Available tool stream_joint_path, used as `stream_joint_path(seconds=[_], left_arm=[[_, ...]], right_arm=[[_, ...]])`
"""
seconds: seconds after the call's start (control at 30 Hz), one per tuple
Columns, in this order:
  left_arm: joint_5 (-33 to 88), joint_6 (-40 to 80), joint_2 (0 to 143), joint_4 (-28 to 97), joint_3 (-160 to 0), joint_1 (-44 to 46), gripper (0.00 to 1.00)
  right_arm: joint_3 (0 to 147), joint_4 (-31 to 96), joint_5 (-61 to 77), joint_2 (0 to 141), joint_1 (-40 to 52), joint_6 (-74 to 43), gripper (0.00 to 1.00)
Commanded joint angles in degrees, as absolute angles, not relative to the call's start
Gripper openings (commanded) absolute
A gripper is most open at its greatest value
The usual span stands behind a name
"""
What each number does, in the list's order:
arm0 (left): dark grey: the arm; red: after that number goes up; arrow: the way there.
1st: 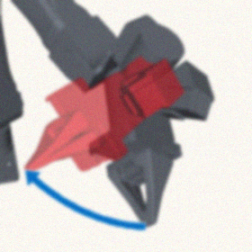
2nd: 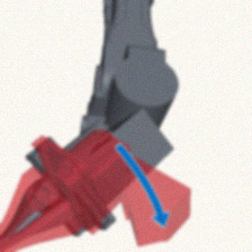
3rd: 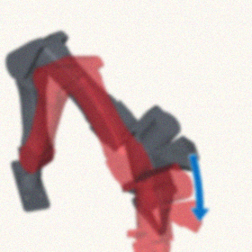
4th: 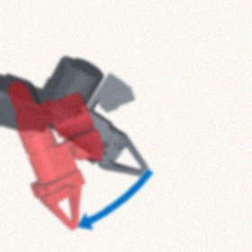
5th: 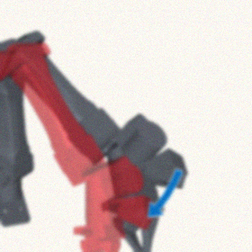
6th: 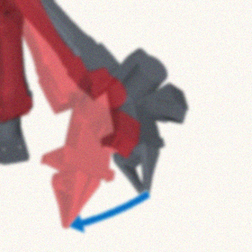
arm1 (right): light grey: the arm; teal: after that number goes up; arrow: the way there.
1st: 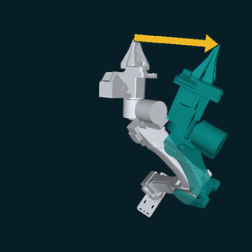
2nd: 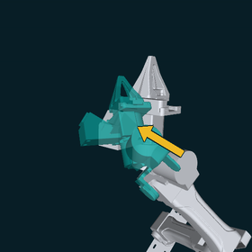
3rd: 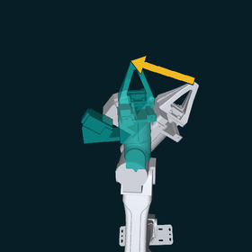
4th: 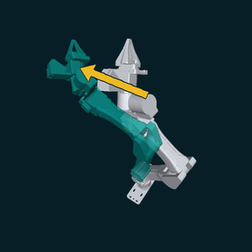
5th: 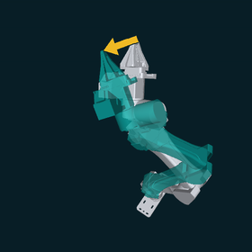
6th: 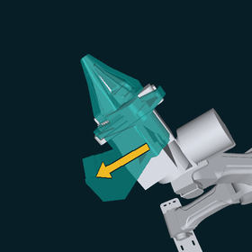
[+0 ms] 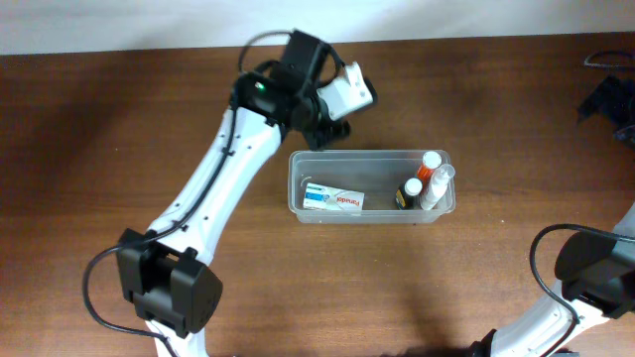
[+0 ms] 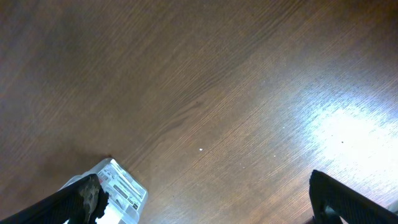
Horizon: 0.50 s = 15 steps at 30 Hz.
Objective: Pack container
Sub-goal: 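Open the left gripper and move it left toward the amber jar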
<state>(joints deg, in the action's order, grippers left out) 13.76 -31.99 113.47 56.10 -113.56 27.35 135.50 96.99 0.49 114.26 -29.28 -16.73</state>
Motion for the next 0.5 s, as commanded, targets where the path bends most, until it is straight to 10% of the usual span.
stream_joint_path(seconds=[0.0, 0.47], left_arm=[[3.4, -17.1, 113.8, 56.6, -115.5, 24.2, 0.52], [5.8, -4.1, 113.8, 64.0, -114.3, 6.3, 0.68]], right_arm=[[135.2, 97.3, 0.6, 113.6, -29.3, -17.4, 0.98], [135.2, 97.3, 0.6, 113.6, -29.3, -17.4, 0.98]])
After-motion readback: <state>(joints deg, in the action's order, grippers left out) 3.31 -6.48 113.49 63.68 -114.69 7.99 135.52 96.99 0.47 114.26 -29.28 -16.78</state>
